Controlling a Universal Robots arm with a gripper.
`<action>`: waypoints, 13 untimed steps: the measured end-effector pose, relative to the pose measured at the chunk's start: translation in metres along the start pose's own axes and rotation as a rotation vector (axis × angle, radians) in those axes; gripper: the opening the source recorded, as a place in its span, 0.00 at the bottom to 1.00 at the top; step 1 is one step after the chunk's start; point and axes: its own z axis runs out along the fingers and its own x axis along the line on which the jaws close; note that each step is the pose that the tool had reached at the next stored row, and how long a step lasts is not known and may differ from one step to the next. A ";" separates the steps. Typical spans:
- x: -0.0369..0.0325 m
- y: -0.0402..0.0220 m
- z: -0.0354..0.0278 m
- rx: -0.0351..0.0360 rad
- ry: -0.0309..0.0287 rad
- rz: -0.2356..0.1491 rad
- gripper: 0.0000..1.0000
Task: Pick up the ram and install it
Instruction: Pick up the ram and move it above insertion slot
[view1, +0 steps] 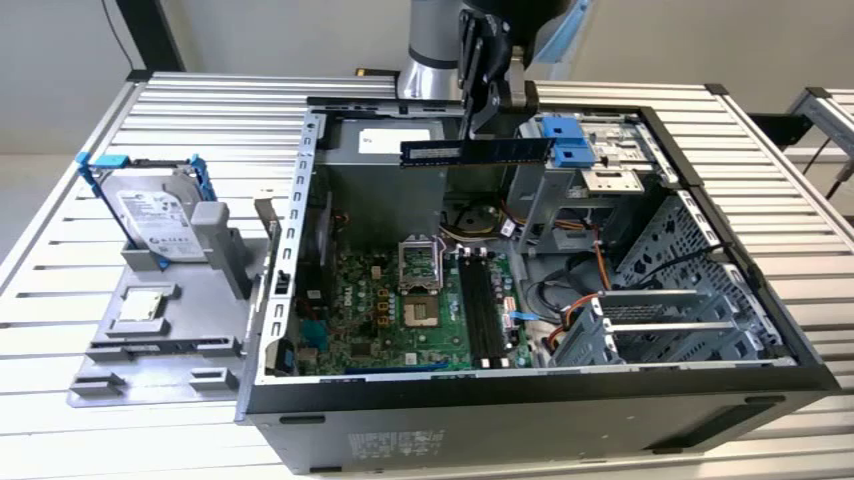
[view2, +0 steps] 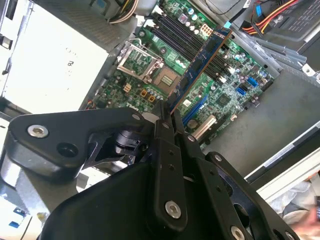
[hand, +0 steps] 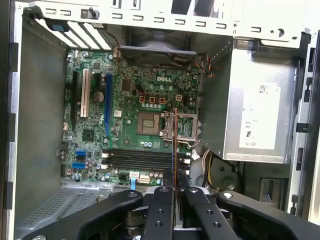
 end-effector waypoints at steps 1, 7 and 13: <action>0.0000 0.0000 0.0000 0.0000 0.0000 0.000 0.00; 0.0000 -0.0001 0.0000 0.0010 -0.0019 0.047 0.00; 0.0000 0.0000 0.0001 0.0020 -0.0038 0.090 0.00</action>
